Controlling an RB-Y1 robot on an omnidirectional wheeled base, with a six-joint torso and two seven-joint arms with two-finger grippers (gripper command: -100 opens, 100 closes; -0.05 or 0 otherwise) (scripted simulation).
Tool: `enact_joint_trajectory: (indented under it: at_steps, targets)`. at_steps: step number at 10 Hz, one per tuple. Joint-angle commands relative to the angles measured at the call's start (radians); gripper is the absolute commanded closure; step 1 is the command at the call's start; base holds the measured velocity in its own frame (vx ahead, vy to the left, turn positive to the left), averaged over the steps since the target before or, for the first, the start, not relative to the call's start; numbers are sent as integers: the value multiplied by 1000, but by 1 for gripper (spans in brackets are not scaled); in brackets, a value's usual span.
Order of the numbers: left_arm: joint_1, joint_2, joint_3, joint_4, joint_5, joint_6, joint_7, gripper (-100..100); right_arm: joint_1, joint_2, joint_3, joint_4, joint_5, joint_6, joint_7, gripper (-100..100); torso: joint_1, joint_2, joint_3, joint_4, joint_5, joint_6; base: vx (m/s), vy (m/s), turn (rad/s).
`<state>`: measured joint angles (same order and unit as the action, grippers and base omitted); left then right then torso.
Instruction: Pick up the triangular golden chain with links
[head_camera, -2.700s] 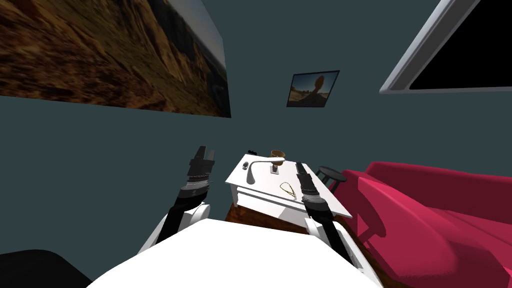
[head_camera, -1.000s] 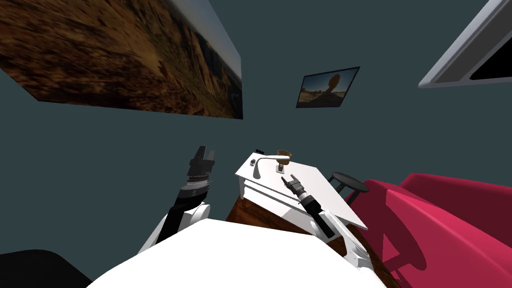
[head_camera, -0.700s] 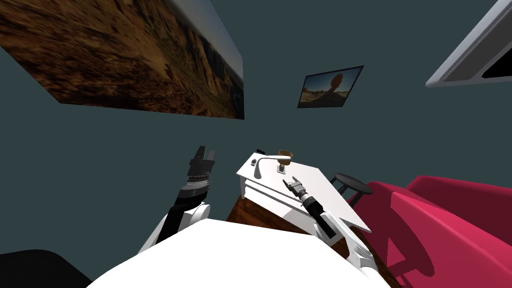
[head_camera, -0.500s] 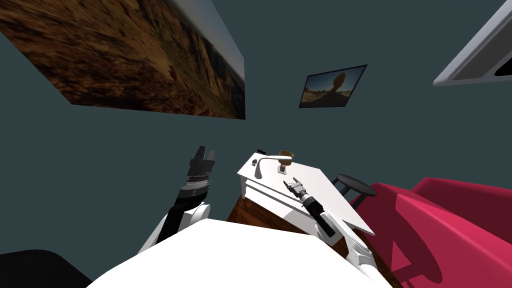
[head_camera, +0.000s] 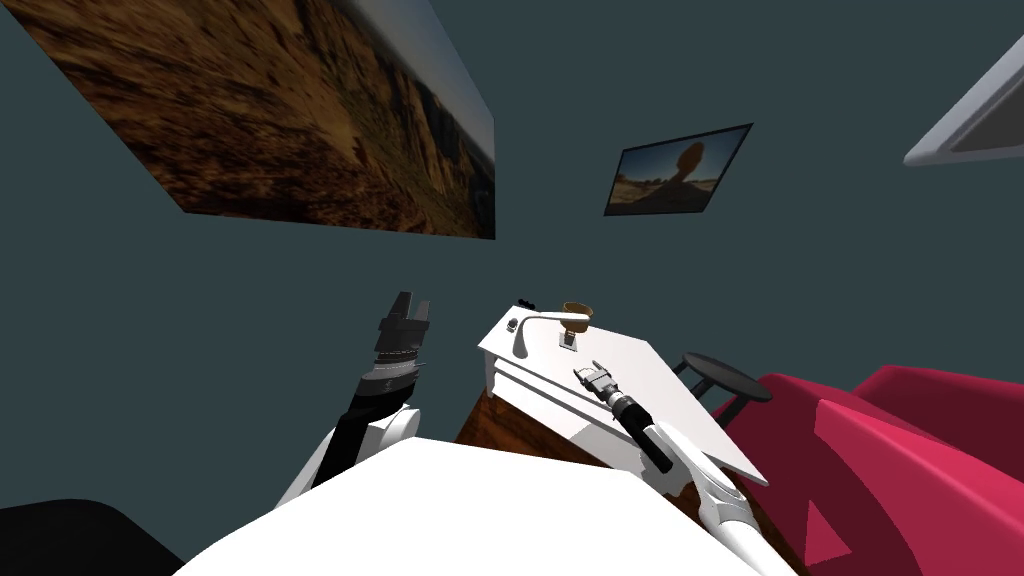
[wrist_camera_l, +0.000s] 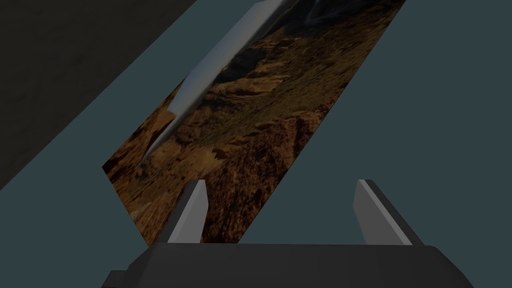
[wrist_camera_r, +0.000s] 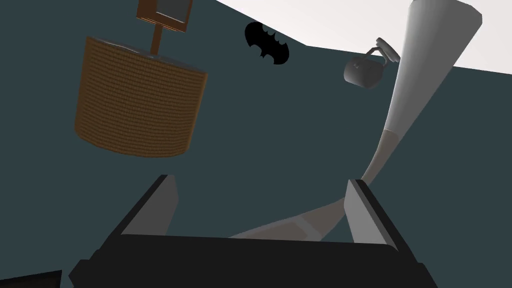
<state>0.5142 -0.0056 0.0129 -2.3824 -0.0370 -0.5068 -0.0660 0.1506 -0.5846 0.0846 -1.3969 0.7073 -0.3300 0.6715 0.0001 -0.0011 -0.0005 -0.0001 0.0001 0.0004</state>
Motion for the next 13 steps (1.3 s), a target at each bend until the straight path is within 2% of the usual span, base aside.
enact_joint_trajectory:
  at_steps: [1, 3, 5, 7, 10, 13]
  targets:
    - [0, 0, 0, 0, 0, 0, 0, 0, -4, -4, 1, 31, 13, 9, 21, -100, 0, 0, 0, 0, 0, 0, 6, 11, 32]
    - [0, 0, 0, 0, 0, 0, 0, 0, -27, -33, 18, 107, 61, 60, 74, -100, 0, 0, 0, 0, 0, 0, 13, 20, 90]
    - [0, 0, 0, 0, 0, 0, 0, 0, -27, -33, 18, 116, 61, 60, 74, -100, 0, -1, 0, 0, 0, 0, 12, 12, 1]
    - [0, 0, 0, 0, 0, 0, 0, 0, -47, -56, 36, 185, 104, 111, 123, -100, 0, 0, 0, 0, 0, 0, 16, 20, 77]
    - [0, 0, 0, 0, 0, 0, 0, 0, -55, -65, 44, 233, 123, 136, 145, -100, 1, -1, -1, 0, 0, 0, 28, 20, 36]
    - [0, 0, 0, 0, 0, 0, 0, 0, -74, -84, 70, 335, 170, 209, 202, -100, 0, -2, -1, 0, 0, 0, 45, 24, 62]
